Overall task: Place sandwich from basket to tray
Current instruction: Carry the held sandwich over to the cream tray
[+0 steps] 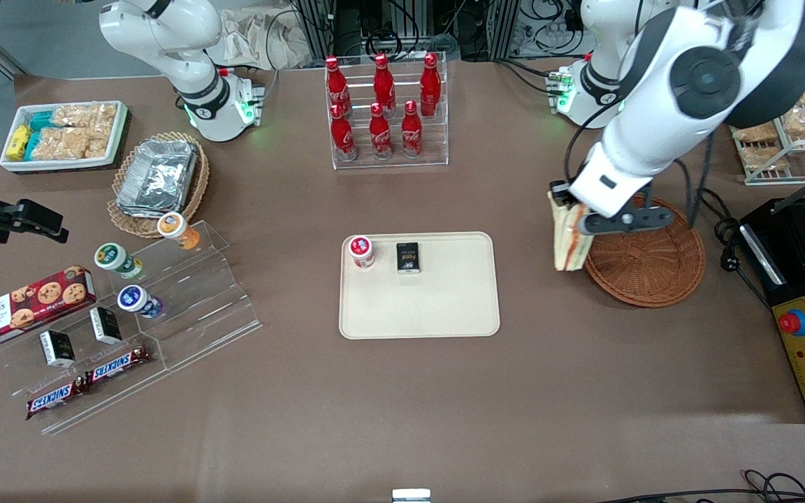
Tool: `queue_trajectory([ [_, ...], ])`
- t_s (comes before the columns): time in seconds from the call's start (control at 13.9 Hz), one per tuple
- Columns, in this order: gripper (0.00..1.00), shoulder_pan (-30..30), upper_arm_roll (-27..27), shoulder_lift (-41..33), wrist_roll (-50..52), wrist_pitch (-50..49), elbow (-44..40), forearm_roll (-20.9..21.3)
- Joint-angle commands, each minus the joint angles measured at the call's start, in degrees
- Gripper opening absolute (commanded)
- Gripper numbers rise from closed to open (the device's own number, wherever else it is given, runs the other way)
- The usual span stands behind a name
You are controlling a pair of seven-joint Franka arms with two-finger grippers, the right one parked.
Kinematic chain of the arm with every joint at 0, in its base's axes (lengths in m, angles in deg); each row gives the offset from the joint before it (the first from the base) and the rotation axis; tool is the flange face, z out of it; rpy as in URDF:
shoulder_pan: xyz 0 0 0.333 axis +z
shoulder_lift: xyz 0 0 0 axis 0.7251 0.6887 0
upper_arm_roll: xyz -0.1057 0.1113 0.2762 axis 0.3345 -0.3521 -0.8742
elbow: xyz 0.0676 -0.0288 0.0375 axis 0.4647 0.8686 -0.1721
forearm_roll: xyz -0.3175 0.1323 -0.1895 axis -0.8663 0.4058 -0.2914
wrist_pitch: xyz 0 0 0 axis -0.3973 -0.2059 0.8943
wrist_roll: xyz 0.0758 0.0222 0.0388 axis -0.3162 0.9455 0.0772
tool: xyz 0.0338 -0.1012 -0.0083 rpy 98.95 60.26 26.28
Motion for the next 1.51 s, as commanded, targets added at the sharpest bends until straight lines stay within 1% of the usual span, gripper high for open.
queue_trajectory([
  [0.0,0.00,0.34,2.26,0.08,-0.80,7.76,6.76,-0.45],
  [0.14,0.00,0.34,4.54,1.82,-0.37,14.79,10.72,0.08],
  [0.29,0.00,-0.80,5.52,5.16,2.26,19.29,11.62,1.74],
  [0.36,0.00,-1.50,5.69,7.09,3.84,20.96,11.53,3.67],
  [0.43,0.00,-3.42,5.69,10.24,6.12,23.50,11.36,5.78],
  [0.58,0.00,-5.02,5.69,16.31,11.30,28.42,11.36,12.35],
  [0.72,0.00,-5.81,5.69,20.63,13.95,32.12,10.57,15.54],
  [0.86,0.00,-6.69,5.69,24.67,15.44,32.84,8.12,18.44],
  [1.01,0.00,-7.30,5.61,27.14,18.69,33.19,7.40,23.44],
  [1.08,0.00,-7.39,5.61,28.28,19.84,34.58,7.40,24.51],
  [1.15,0.00,-7.57,5.61,28.82,20.98,35.99,7.31,24.60],
  [1.23,0.29,-8.01,5.52,29.17,22.04,36.44,7.14,24.78],
  [1.3,0.99,-8.18,5.52,29.26,22.39,36.44,7.14,26.00],
  [1.44,1.00,-7.75,5.69,28.04,24.40,35.57,7.14,26.10],
])
